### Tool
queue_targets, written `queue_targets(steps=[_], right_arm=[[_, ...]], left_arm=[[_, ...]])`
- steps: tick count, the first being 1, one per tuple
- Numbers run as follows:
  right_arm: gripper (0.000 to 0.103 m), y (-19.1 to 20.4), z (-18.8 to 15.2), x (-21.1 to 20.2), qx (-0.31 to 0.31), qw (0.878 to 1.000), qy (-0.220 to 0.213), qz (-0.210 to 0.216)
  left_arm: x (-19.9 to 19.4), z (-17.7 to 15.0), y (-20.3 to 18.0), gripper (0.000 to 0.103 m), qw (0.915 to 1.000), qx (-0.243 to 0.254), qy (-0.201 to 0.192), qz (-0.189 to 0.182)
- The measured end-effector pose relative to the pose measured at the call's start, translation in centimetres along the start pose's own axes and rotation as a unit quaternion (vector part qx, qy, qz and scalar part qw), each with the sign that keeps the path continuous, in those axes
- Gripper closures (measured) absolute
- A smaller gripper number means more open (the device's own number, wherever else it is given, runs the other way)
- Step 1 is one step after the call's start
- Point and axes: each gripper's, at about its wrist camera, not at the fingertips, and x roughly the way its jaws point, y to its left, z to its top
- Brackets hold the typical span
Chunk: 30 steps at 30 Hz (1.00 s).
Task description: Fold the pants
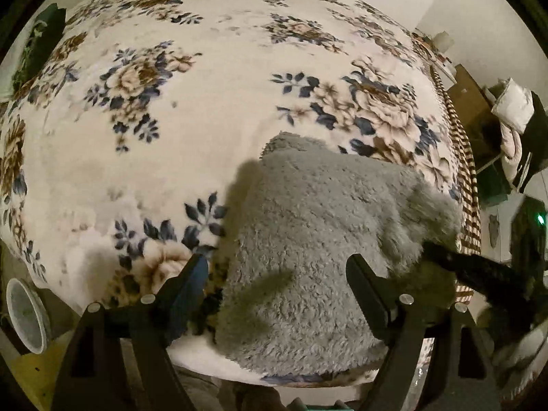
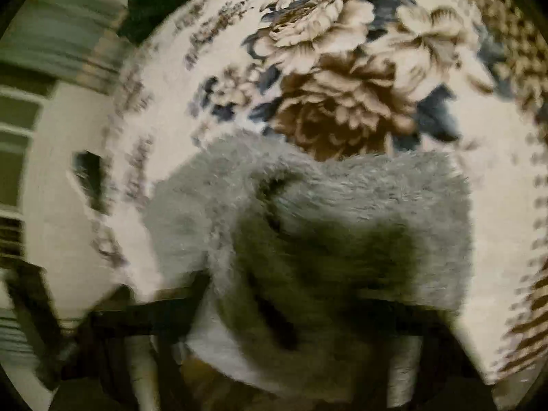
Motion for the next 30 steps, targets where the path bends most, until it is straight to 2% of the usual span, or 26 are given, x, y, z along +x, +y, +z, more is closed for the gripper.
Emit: queue_targets(steps=[4, 7, 10, 13, 15, 17, 19, 22, 26, 28, 30], right_arm=[[0.076, -2.0, -2.6, -4.9, 0.055, 0.997, -0.046, 0.029], [0.077, -4.9, -4.9, -8.0, 0.108, 0.992, -0.059, 0.016], [0.077, -8.7, -6.8, -9.0, 0.158, 0.985, -0.069, -0.003], [0.077, -12.4, -7.5, -8.0, 0.194, 0.978, -0.077, -0.024], [0.076, -13.8, -7.3, -7.0, 0.197, 0.977, -0.079, -0.036], [0.07, -14.6, -6.4, -4.9, 0.184, 0.981, -0.054, -0.031], [0.043, -15.4, -5.9, -3.4, 0.189, 0.981, -0.013, -0.041], [0.034, -15.6, -6.1, -4.2, 0.197, 0.979, -0.008, -0.047], [0.033, -12.6, -5.2, -7.6, 0.133, 0.986, -0.04, -0.094], [0.033, -10.5, -3.9, -8.8, 0.098, 0.99, -0.049, -0.088], [0.033, -7.8, -2.2, -9.0, 0.052, 0.996, -0.038, -0.057]], left_arm=[[0.5, 0.3, 0.0, 0.021, 1.0, -0.003, 0.004, -0.008], [1.3, 0.4, -0.6, 0.021, 0.9994, -0.015, 0.013, -0.03], [2.4, 0.3, -1.7, 0.021, 0.9986, -0.012, 0.024, -0.046], [3.9, 0.3, -2.8, 0.021, 0.9978, -0.002, 0.037, -0.055], [5.1, 0.3, -3.3, 0.021, 0.997, 0.004, 0.05, -0.06], [5.8, 0.4, -3.5, 0.021, 0.9963, 0.002, 0.056, -0.065], [6.1, 0.5, -3.6, 0.021, 0.9961, 0.002, 0.059, -0.065], [5.4, 1.1, -3.8, 0.021, 0.9959, 0.007, 0.053, -0.073], [3.8, 2.4, -5.0, 0.021, 0.9957, 0.034, 0.038, -0.078], [3.4, 3.4, -5.9, 0.021, 0.9955, 0.058, 0.027, -0.069], [3.4, 4.6, -6.6, 0.021, 0.9949, 0.077, 0.023, -0.061]])
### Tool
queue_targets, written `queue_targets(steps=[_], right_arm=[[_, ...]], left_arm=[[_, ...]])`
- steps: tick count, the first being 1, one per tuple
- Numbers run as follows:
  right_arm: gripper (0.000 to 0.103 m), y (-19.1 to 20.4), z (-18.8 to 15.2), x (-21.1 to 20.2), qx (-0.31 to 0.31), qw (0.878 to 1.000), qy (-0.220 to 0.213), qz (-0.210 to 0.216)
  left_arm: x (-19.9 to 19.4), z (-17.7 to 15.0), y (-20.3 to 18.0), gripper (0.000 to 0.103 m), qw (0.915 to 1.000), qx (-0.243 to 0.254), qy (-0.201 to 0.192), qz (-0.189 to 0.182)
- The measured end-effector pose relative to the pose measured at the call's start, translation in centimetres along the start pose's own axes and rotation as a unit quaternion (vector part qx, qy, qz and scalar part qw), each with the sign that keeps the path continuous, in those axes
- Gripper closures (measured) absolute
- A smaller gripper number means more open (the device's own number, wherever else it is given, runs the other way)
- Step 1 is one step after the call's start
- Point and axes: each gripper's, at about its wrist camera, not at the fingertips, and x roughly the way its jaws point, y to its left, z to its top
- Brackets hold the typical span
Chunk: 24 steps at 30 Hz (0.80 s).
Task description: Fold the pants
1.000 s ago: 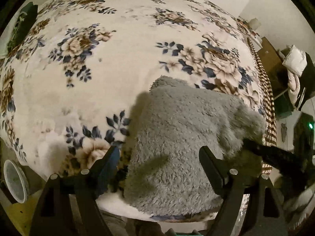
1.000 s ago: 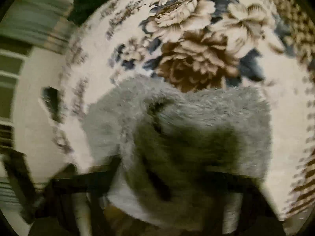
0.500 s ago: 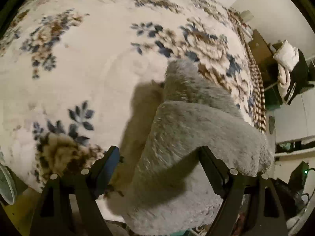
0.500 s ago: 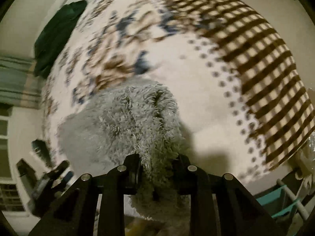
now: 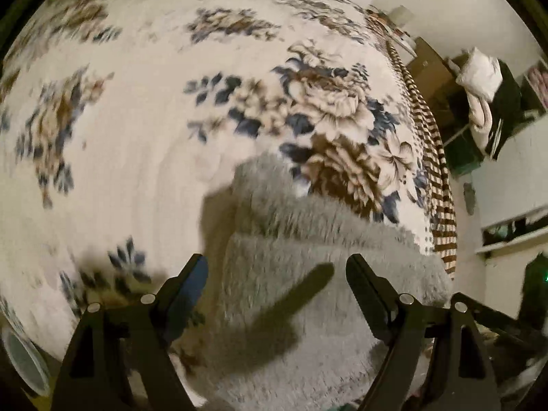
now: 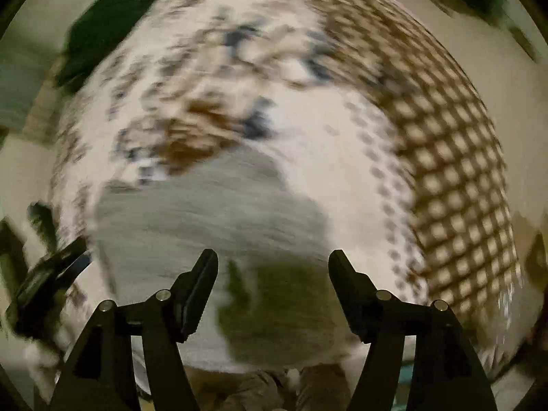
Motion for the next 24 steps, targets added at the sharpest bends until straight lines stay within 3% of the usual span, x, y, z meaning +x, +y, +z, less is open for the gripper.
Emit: queue_targets(steps=[2, 6, 8, 9, 10, 11, 14, 16, 18, 19, 21, 24], right_arm=[[0.033, 3.4, 1.4, 0.4, -0.062, 0.998, 0.01, 0.025], [0.033, 9.2, 3.1, 4.3, -0.176, 0.983, 0.05, 0.03], [0.034, 11.0, 3.6, 7.1, -0.215, 0.974, 0.072, 0.002], [0.043, 11.2, 4.1, 8.3, -0.223, 0.972, 0.057, -0.039], [0.054, 10.7, 4.7, 9.4, -0.205, 0.975, 0.06, -0.067], [0.054, 9.8, 4.9, 10.0, -0.182, 0.978, 0.068, -0.07], [0.054, 7.5, 5.9, 10.3, -0.099, 0.991, 0.083, -0.03], [0.051, 7.1, 6.0, 9.2, -0.073, 0.993, 0.087, -0.005], [0.045, 7.1, 5.7, 8.6, -0.059, 0.994, 0.089, -0.002], [0.044, 7.1, 5.6, 8.4, -0.052, 0.995, 0.09, -0.004], [0.044, 7.1, 5.3, 8.0, -0.04, 0.995, 0.087, -0.01], [0.044, 7.1, 5.2, 8.3, -0.008, 0.996, 0.083, -0.017]], left_arm=[[0.2, 1.4, 0.0, 0.021, 1.0, 0.005, 0.005, 0.003], [0.6, 4.1, -0.1, 0.021, 0.9989, 0.035, 0.016, 0.027], [0.6, 5.2, 0.0, 0.021, 0.9982, 0.047, 0.017, 0.033], [0.9, 5.8, 0.3, 0.021, 0.9978, 0.048, 0.023, 0.039], [1.1, 6.1, 0.5, 0.021, 0.9976, 0.049, 0.027, 0.041], [1.5, 6.7, 0.8, 0.021, 0.9974, 0.049, 0.033, 0.04], [2.6, 7.8, 1.0, 0.021, 0.9965, 0.056, 0.061, 0.015], [3.7, 8.6, 1.5, 0.021, 0.9928, 0.034, 0.108, -0.04], [5.3, 9.2, 2.2, 0.021, 0.9814, -0.025, 0.161, -0.101], [6.2, 9.4, 2.5, 0.021, 0.9758, -0.046, 0.184, -0.109], [8.0, 9.6, 2.8, 0.021, 0.9692, -0.063, 0.215, -0.102], [11.1, 9.3, 3.7, 0.023, 0.9659, -0.043, 0.253, -0.037]])
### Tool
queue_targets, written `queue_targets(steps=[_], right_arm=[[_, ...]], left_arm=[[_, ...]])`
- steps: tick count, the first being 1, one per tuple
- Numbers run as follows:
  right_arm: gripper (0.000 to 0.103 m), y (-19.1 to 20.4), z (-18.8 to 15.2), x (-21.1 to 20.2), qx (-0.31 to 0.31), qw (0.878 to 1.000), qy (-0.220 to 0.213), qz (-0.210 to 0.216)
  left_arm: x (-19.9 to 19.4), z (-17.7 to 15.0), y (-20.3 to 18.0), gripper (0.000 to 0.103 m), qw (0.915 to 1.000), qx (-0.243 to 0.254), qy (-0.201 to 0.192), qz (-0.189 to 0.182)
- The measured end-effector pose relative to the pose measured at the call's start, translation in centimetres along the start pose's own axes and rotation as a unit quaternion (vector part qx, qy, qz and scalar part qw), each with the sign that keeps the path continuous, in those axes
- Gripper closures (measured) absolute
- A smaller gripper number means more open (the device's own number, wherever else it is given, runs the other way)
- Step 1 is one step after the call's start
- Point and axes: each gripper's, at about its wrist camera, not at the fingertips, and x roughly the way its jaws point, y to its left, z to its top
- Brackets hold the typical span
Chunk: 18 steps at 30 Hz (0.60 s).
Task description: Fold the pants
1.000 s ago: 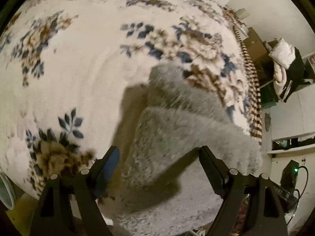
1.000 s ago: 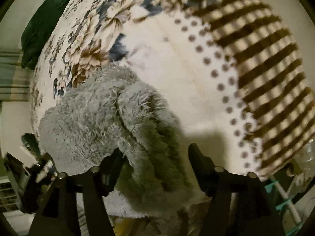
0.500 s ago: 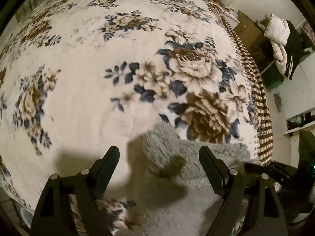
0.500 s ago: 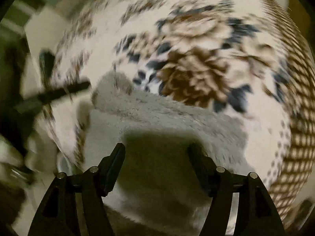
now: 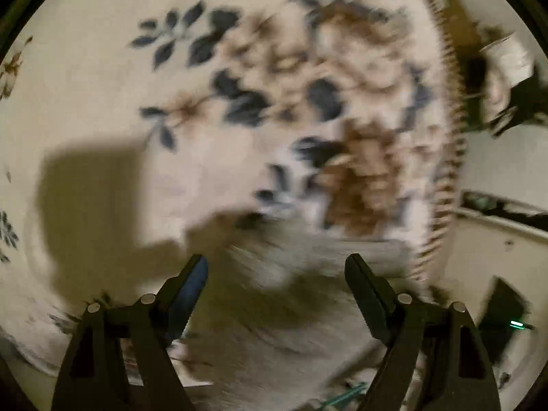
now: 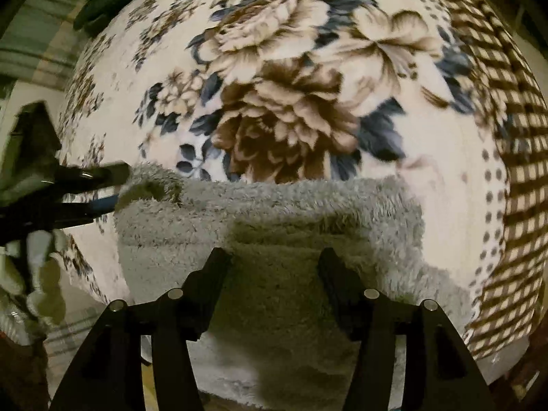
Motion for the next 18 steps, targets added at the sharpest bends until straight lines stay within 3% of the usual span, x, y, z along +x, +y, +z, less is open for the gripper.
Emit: queue_targets(steps=[2, 3, 4, 6, 8, 12, 15, 16, 18], right_arm=[[0.044, -0.4, -0.1, 0.1, 0.019, 1.0, -0.001, -0.002], [0.044, -0.5, 0.1, 0.3, 0.031, 1.0, 0.002, -0.003], [0.044, -0.6, 0.2, 0.6, 0.038, 0.999, 0.003, -0.003], [0.044, -0.4, 0.6, 1.1, 0.051, 0.999, 0.006, -0.001], [0.044, 0.3, 1.0, 1.6, 0.048, 0.999, 0.009, -0.012], [0.044, 1.4, 1.3, 1.2, 0.032, 0.999, 0.005, -0.043], [0.038, 0.6, 0.3, -1.3, 0.049, 0.998, -0.02, -0.03], [0.036, 0.0, -0.2, -2.5, 0.058, 0.997, -0.033, -0.027], [0.035, -1.5, -1.5, -4.3, 0.077, 0.995, -0.051, -0.037]], left_arm=[[1.7, 0.2, 1.2, 0.045, 0.9995, -0.012, 0.028, 0.007], [2.7, 0.1, 2.2, 0.076, 0.9986, -0.024, 0.047, -0.006], [3.3, 0.0, 2.5, 0.08, 0.998, -0.021, 0.059, 0.004], [4.1, -0.1, 2.0, 0.08, 0.9963, 0.027, 0.075, 0.033], [4.8, -0.2, 0.4, 0.077, 0.9871, 0.102, 0.097, 0.076], [3.1, 0.4, -1.3, 0.068, 0.9873, 0.108, 0.088, 0.076], [-0.3, -0.3, -2.0, 0.064, 0.9953, 0.089, 0.02, 0.033], [-1.4, -0.9, -2.3, 0.052, 0.9959, 0.087, -0.002, 0.023], [-3.4, -2.9, -2.4, 0.037, 0.9965, 0.071, -0.042, 0.007]])
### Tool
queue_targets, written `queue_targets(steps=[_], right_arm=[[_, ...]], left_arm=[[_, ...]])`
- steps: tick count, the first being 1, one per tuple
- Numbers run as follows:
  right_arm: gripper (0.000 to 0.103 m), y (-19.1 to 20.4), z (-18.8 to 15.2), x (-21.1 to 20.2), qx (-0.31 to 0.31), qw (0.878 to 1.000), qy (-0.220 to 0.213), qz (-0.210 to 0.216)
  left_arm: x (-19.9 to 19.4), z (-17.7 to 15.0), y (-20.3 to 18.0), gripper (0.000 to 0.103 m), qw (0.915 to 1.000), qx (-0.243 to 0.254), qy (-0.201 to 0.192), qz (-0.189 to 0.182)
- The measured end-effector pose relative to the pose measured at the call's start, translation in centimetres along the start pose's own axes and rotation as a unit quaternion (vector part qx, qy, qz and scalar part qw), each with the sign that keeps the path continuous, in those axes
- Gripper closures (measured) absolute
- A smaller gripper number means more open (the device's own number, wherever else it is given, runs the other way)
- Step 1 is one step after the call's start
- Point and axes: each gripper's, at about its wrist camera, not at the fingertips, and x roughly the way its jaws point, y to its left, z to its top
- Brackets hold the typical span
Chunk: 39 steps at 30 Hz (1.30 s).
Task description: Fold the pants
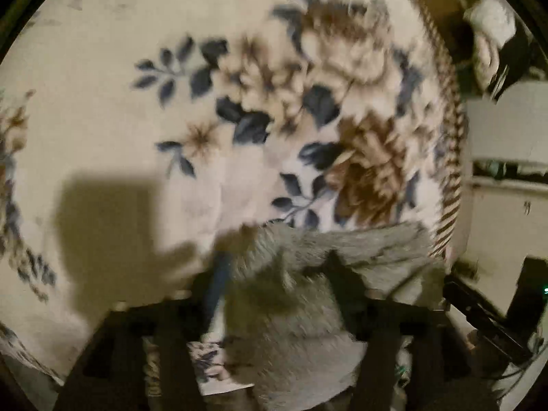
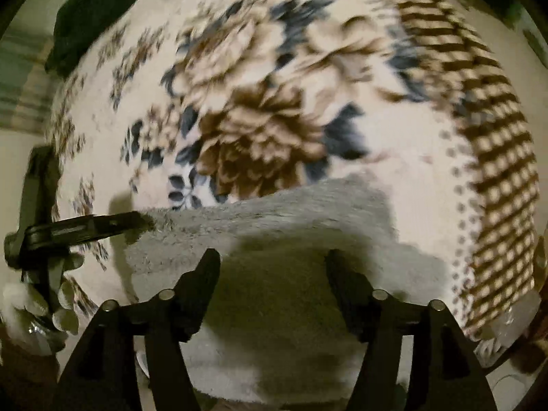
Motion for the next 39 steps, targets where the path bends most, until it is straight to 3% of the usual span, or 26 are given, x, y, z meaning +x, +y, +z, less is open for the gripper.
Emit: queue_targets(steps=[5, 8, 12, 14, 15, 16, 18, 23, 29, 30, 31, 32, 33, 34, 36, 39], right_arm=[[0.035, -5.9, -2.7, -2.5, 0.045, 0.998, -0.016, -0.038], [0.035, -8.9, -4.5, -1.0, 0.058, 0.998, 0.014, -0.031], [0.035, -11.3, -6.1, 3.4, 0.046, 0.997, 0.056, 0.025], [0.025, -11.7, -6.3, 5.2, 0.016, 0.997, 0.057, 0.042], [0.013, -12.0, -6.3, 6.0, 0.002, 0.998, 0.052, 0.044], [0.008, -12.2, -6.2, 6.6, -0.009, 0.997, 0.047, 0.057], [0.003, -12.8, -5.9, 8.3, -0.022, 0.994, 0.054, 0.097], [0.001, -14.1, -5.1, 11.4, -0.028, 0.976, 0.082, 0.202], [0.004, -14.2, -4.8, 13.3, -0.023, 0.962, 0.103, 0.254], [0.018, -13.9, -4.8, 13.0, -0.028, 0.96, 0.096, 0.261], [0.033, -13.6, -4.9, 12.7, -0.03, 0.962, 0.089, 0.257], [0.036, -13.4, -5.0, 12.3, -0.031, 0.964, 0.081, 0.251], [0.047, -13.1, -5.1, 12.0, -0.033, 0.965, 0.078, 0.247], [0.054, -12.8, -5.3, 11.3, -0.034, 0.967, 0.071, 0.242], [0.058, -12.6, -5.3, 10.2, -0.033, 0.969, 0.064, 0.235], [0.06, -12.0, -5.3, 7.7, -0.03, 0.972, 0.052, 0.228]], left_arm=[[-0.7, -3.7, 0.9, 0.036, 0.996, -0.062, -0.023, -0.059], [1.0, -6.0, 0.6, 0.036, 0.9943, -0.077, -0.022, -0.071], [2.4, -7.9, -0.2, 0.034, 0.9944, -0.072, -0.035, -0.068], [2.3, -8.9, -0.5, 0.027, 0.994, -0.057, -0.065, -0.067], [2.4, -9.4, -0.5, 0.017, 0.9923, -0.052, -0.082, -0.078], [2.6, -9.9, -0.3, 0.01, 0.9904, -0.054, -0.091, -0.089], [3.4, -10.6, 0.1, 0.006, 0.9843, -0.061, -0.11, -0.124], [6.3, -10.2, 1.3, 0.001, 0.981, -0.074, -0.111, -0.141], [7.8, -8.7, 2.4, 0.001, 0.978, -0.089, -0.088, -0.167], [7.6, -8.6, 2.2, 0.005, 0.9783, -0.08, -0.091, -0.168], [7.4, -8.7, 2.0, 0.016, 0.979, -0.074, -0.094, -0.165], [7.1, -8.7, 1.7, 0.025, 0.9798, -0.069, -0.097, -0.161], [6.7, -8.8, 1.4, 0.041, 0.98, -0.063, -0.103, -0.158], [6.1, -8.8, 1.0, 0.05, 0.9806, -0.056, -0.107, -0.154], [5.4, -8.9, 0.7, 0.057, 0.9803, -0.05, -0.108, -0.157], [3.6, -8.8, -0.1, 0.06, 0.9808, -0.037, -0.11, -0.156]])
